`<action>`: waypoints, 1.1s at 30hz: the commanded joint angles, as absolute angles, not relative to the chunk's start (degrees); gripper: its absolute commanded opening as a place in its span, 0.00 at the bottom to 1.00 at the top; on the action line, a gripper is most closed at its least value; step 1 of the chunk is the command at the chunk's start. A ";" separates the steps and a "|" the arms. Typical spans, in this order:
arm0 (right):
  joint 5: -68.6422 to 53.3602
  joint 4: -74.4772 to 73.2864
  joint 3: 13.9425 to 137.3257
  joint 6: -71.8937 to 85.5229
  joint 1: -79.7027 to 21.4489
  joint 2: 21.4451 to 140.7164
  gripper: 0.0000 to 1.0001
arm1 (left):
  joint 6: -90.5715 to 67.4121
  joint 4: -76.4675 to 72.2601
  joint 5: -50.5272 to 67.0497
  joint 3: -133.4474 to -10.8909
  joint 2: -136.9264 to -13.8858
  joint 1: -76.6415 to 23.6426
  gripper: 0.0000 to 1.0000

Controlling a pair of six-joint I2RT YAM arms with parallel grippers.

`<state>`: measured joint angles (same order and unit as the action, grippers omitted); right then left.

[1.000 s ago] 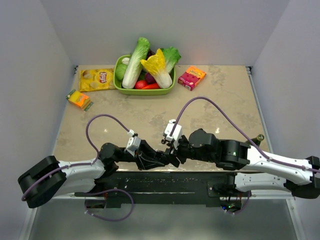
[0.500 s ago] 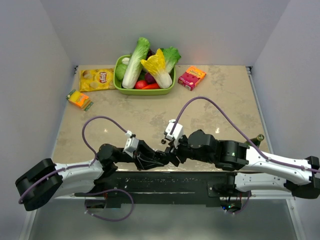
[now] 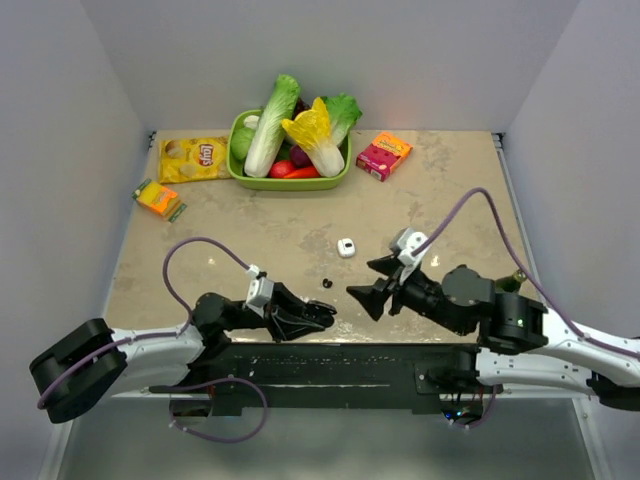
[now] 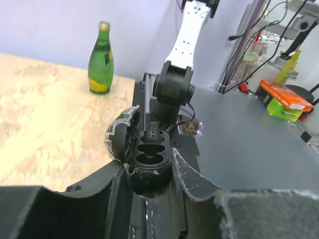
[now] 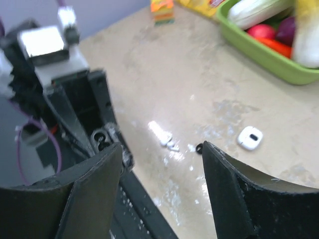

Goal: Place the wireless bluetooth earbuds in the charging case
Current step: Place the earbud in the charging case, then pick up the earbud from the center of the board.

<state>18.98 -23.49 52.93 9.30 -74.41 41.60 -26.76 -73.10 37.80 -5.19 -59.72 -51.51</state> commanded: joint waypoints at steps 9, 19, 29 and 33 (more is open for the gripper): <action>7.22 -9.78 37.63 20.47 -53.89 51.76 0.55 | -25.14 -83.86 29.63 2.54 -53.81 -51.59 0.00; 0.18 7.81 38.05 21.80 -53.17 74.95 0.35 | -23.03 -68.14 15.82 8.96 -36.58 -51.68 0.00; -1.23 12.04 42.98 19.16 -52.91 87.62 0.34 | -21.88 -61.70 16.79 9.31 -30.23 -51.68 0.00; -0.44 10.99 45.17 17.50 -52.03 90.34 0.36 | -22.24 -62.05 17.31 9.75 -30.06 -51.68 0.00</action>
<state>-1.02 8.71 41.54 19.86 -52.99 88.92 -23.33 -60.97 17.34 -2.87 -30.61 -51.51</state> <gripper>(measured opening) 0.353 0.345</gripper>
